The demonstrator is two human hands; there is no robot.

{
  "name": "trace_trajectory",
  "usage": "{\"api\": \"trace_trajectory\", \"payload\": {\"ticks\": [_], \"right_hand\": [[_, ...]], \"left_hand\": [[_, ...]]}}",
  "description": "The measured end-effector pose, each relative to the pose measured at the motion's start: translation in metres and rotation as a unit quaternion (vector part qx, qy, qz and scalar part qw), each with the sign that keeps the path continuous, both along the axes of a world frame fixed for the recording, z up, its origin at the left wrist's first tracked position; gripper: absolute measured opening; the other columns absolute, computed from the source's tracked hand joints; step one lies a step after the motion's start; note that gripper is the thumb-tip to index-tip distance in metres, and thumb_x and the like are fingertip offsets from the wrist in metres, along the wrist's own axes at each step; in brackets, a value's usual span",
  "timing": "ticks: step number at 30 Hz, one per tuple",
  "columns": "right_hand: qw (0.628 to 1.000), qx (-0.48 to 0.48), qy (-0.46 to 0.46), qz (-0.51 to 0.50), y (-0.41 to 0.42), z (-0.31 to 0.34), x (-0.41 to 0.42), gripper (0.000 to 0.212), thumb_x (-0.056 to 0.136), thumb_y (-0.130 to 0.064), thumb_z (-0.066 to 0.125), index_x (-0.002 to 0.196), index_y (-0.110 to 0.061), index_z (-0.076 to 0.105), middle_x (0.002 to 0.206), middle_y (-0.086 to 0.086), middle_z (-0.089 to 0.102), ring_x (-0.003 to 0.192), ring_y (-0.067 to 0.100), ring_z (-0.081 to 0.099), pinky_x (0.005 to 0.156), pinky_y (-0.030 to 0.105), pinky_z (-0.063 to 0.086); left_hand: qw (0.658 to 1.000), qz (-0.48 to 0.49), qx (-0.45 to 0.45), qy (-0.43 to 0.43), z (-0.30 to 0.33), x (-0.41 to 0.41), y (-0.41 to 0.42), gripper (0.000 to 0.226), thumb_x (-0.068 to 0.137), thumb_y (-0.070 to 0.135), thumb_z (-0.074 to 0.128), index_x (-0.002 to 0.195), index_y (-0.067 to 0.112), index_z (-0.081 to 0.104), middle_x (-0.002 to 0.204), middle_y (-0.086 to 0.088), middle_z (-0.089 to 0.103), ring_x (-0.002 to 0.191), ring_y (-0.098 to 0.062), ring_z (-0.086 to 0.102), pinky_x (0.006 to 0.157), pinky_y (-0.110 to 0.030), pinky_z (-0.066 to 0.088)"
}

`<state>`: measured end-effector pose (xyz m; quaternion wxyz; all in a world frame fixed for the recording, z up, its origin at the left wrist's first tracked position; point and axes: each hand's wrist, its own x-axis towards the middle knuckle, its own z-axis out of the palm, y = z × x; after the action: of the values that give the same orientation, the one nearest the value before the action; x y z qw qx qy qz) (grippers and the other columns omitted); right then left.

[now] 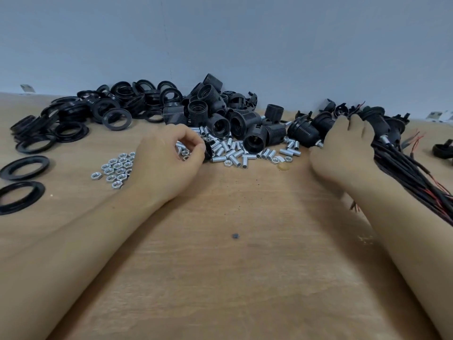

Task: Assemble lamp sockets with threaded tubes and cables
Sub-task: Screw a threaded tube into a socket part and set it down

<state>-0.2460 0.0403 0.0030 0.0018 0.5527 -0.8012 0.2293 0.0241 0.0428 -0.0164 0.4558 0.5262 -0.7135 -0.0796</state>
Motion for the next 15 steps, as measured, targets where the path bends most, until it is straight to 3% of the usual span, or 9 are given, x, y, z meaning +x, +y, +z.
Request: {"api": "trace_trajectory", "payload": {"ticks": [2, 4, 7, 10, 12, 15], "right_hand": [[0.996, -0.046, 0.030, 0.069, 0.000, 0.000, 0.006, 0.064, 0.092, -0.020, 0.059, 0.144, 0.002, 0.028, 0.156, 0.020, 0.021, 0.146, 0.036, 0.011, 0.117, 0.045, 0.015], [0.977, -0.124, 0.028, 0.174, 0.003, 0.004, 0.018, 0.050, 0.094, -0.019, 0.059, 0.139, -0.004, 0.044, 0.145, 0.015, 0.042, 0.138, 0.032, 0.032, 0.112, 0.035, 0.023], [0.926, -0.189, 0.009, 0.326, 0.014, 0.009, 0.041, 0.024, 0.095, -0.019, 0.059, 0.117, -0.017, 0.066, 0.114, 0.000, 0.065, 0.106, 0.017, 0.057, 0.095, 0.028, 0.042], [0.905, -0.109, 0.032, 0.411, 0.021, 0.001, 0.058, 0.018, 0.096, -0.025, 0.057, 0.107, -0.023, 0.071, 0.102, -0.005, 0.065, 0.091, 0.012, 0.059, 0.082, 0.037, 0.051], [0.907, -0.043, 0.068, 0.414, 0.018, -0.006, 0.063, 0.021, 0.096, -0.030, 0.057, 0.113, -0.027, 0.069, 0.110, -0.007, 0.057, 0.096, 0.012, 0.055, 0.084, 0.039, 0.050], [0.920, -0.031, 0.056, 0.387, 0.013, -0.007, 0.063, 0.019, 0.095, -0.026, 0.061, 0.110, -0.025, 0.071, 0.110, -0.005, 0.056, 0.095, 0.014, 0.054, 0.086, 0.039, 0.049]], "left_hand": [[0.999, 0.017, -0.010, -0.036, 0.000, 0.001, 0.000, 0.007, 0.085, 0.018, 0.072, 0.089, 0.024, 0.069, 0.089, 0.009, 0.065, 0.084, -0.002, 0.050, 0.080, -0.019, 0.039], [0.999, 0.021, -0.015, -0.047, 0.000, 0.001, 0.000, 0.011, 0.085, 0.017, 0.072, 0.095, 0.021, 0.069, 0.096, 0.003, 0.065, 0.093, -0.014, 0.051, 0.087, -0.030, 0.041], [0.999, 0.006, -0.025, -0.030, 0.002, -0.001, 0.002, 0.013, 0.085, 0.014, 0.072, 0.094, 0.023, 0.069, 0.087, 0.011, 0.065, 0.080, -0.003, 0.050, 0.078, -0.027, 0.043], [1.000, -0.007, -0.025, -0.011, 0.002, -0.003, 0.005, 0.012, 0.084, 0.017, 0.073, 0.093, 0.023, 0.068, 0.074, 0.016, 0.063, 0.071, -0.001, 0.051, 0.066, -0.025, 0.042], [0.999, -0.018, -0.032, -0.022, 0.001, -0.004, 0.005, 0.008, 0.083, 0.016, 0.074, 0.087, 0.021, 0.069, 0.069, 0.015, 0.063, 0.070, -0.006, 0.053, 0.068, -0.030, 0.047], [0.993, -0.069, -0.068, -0.071, 0.000, -0.008, 0.009, 0.005, 0.085, 0.016, 0.073, 0.085, 0.020, 0.072, 0.075, 0.011, 0.065, 0.081, -0.018, 0.056, 0.076, -0.035, 0.046]]}}
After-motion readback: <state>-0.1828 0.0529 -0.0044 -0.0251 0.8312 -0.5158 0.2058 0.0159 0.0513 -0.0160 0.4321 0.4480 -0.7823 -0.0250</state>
